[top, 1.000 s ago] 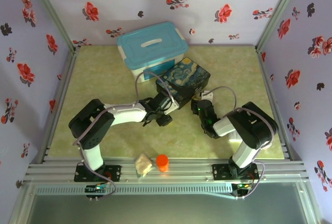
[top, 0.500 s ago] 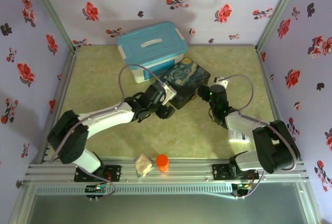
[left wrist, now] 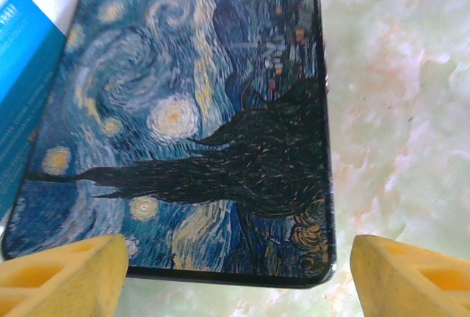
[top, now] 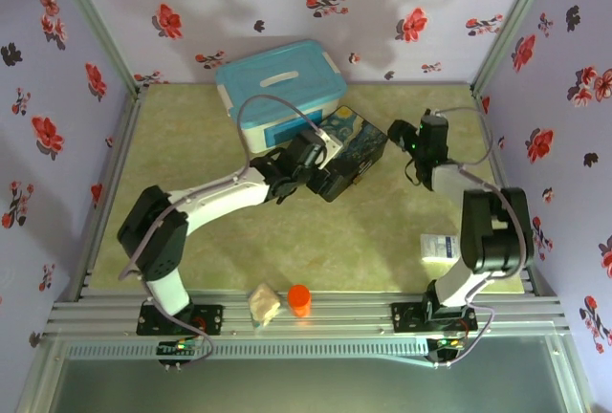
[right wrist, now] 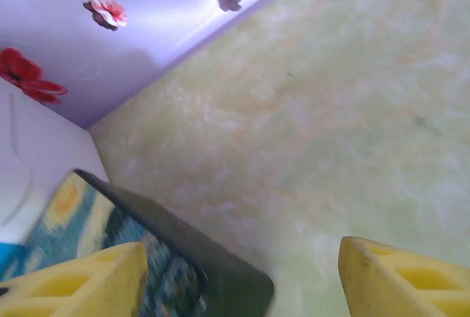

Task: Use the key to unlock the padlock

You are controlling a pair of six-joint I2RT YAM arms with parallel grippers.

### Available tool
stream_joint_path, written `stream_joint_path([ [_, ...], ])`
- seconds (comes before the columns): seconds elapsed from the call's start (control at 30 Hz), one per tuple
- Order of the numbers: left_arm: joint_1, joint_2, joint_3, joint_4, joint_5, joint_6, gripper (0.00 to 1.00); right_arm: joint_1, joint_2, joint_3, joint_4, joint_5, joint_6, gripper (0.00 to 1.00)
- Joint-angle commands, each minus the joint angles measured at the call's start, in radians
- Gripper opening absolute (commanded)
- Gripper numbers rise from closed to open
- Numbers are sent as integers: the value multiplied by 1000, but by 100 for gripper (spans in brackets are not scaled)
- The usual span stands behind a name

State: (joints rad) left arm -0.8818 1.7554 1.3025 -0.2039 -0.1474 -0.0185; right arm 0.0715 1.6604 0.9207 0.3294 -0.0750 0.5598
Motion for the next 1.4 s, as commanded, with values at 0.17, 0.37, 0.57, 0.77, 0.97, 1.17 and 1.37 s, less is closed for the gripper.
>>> stream_joint_path([
  [0.17, -6, 72, 89, -37, -40, 54, 80, -29, 261, 256, -56, -307, -3, 59],
  [0.37, 4, 71, 75, -49, -39, 58, 80, 2, 261, 208, -69, -373, -50, 56],
  [0.57, 67, 41, 19, -18, 67, 24, 80, 19, 204, 82, -7, -393, -42, 49],
  [0.77, 104, -8, -18, 12, 126, 17, 79, 79, 102, -37, -17, -391, -64, 48],
  [0.97, 103, 6, -23, -2, 123, 17, 79, 125, -53, -153, -51, -306, -43, 47],
  [1.17, 104, 36, -51, -18, 79, -8, 71, 162, -242, -294, -98, -157, -21, 52],
  [1.37, 105, 45, -98, 4, 60, -8, 66, 259, -418, -420, -106, -55, 23, 53],
])
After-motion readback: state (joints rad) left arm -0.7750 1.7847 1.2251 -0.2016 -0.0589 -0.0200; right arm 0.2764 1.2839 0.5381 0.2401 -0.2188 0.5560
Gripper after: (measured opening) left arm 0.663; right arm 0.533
